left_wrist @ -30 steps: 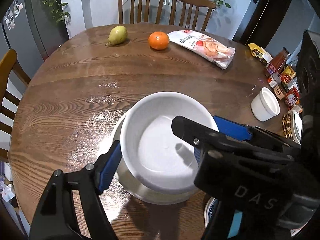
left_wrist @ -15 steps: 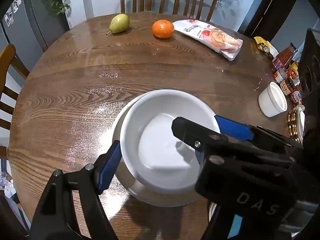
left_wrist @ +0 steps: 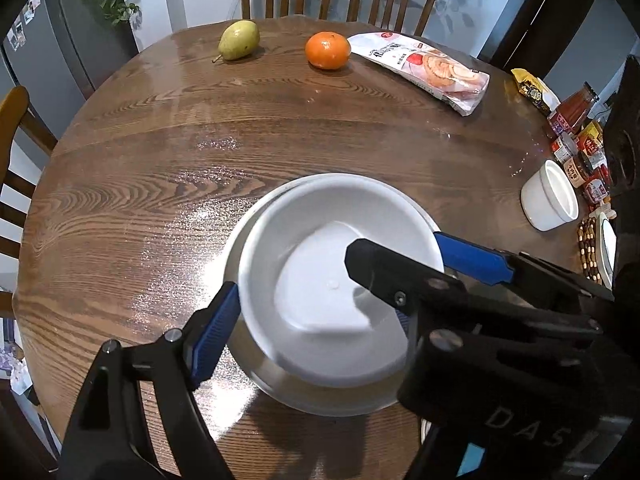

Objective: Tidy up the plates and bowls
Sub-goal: 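Lower the medium bowl into the large bowl and open both grippers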

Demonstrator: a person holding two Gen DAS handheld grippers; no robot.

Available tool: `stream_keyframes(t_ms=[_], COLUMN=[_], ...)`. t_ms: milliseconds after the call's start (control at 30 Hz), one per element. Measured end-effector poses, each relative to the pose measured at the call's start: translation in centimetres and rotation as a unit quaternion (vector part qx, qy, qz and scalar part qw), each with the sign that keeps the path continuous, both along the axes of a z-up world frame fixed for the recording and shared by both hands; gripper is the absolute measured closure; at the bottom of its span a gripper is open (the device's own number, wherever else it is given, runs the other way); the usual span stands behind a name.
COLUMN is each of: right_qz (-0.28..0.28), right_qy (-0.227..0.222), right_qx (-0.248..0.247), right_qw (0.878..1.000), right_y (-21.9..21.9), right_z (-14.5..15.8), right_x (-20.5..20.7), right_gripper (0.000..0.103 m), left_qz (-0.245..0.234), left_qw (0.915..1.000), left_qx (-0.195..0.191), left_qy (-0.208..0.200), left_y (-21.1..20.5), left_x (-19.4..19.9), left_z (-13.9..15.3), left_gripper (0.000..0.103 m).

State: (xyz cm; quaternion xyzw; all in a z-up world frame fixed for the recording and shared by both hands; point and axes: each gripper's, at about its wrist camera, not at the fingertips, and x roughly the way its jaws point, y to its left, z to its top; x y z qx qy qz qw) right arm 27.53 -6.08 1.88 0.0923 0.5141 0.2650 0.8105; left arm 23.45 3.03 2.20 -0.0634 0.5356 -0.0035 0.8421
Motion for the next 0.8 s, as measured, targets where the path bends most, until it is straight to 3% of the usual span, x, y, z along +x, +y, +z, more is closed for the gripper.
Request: stream_keyframes(t_ms=[533, 633, 800], right_qz=[-0.002, -0.012, -0.032], right_qy=[-0.041, -0.039, -0.008], right_qx=[0.022, 0.033, 0.031], right_qw=[0.999, 0.999, 0.999], right_y=[-1.5, -2.1, -2.6], right_z=[2.8, 3.0, 1.8], right_x=[-0.9, -0.7, 0.3], right_gripper=[0.029, 0.023, 0.022], left_qz=[0.029, 0.048, 0.059], left_qw=[0.9989, 0.9982, 0.9979], left_qx=[-0.008, -0.002, 0.000], left_qy=[-0.036, -0.037, -0.025], left_y=[2.1, 3.1, 4.0], left_x=[-0.8, -0.7, -0.3], left_z=[2.1, 2.1, 1.5], left_gripper=[0.021, 0.021, 0.021])
